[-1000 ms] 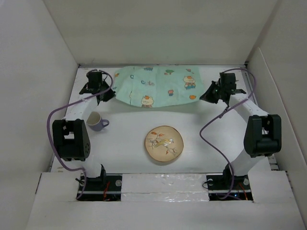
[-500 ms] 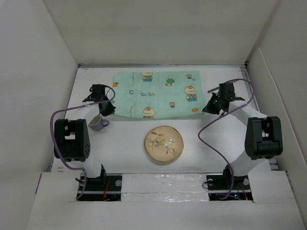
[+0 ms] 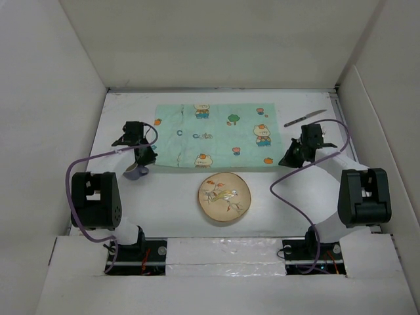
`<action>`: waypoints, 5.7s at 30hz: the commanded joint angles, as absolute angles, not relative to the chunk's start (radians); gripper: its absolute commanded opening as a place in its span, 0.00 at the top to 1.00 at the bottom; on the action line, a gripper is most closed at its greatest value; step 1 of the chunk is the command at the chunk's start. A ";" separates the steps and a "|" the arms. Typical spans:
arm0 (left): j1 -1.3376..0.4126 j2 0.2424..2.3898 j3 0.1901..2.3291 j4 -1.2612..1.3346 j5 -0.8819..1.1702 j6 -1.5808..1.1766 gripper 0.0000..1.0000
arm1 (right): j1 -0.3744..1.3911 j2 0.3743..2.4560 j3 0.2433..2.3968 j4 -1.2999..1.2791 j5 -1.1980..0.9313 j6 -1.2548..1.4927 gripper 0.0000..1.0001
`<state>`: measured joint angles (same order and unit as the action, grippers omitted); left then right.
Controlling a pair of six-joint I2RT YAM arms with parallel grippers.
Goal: Set the dinner table for one person
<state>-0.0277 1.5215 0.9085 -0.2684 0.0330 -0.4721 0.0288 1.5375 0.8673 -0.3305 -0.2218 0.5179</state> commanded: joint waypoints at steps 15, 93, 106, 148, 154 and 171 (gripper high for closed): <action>-0.060 1.465 0.887 -0.318 0.029 -0.437 0.91 | 0.006 1.463 0.847 -0.380 -0.190 0.460 0.93; -0.069 1.301 1.459 -0.410 0.370 -0.371 0.66 | 0.325 1.856 1.500 -0.074 -0.617 0.649 1.00; -0.069 1.316 1.430 -0.391 0.367 -0.371 0.66 | 0.307 2.003 1.525 -0.039 -0.534 0.692 1.00; -0.069 1.105 1.614 -0.344 0.153 -0.589 0.98 | 0.771 1.785 1.503 -0.057 -0.282 0.353 1.00; -0.101 1.002 1.557 -0.451 0.048 -0.635 0.78 | 0.966 1.956 1.632 -0.031 -0.285 0.315 0.47; -0.121 0.815 1.549 -0.667 -0.015 -0.612 0.72 | 1.089 2.488 2.229 -0.252 -0.112 0.215 0.34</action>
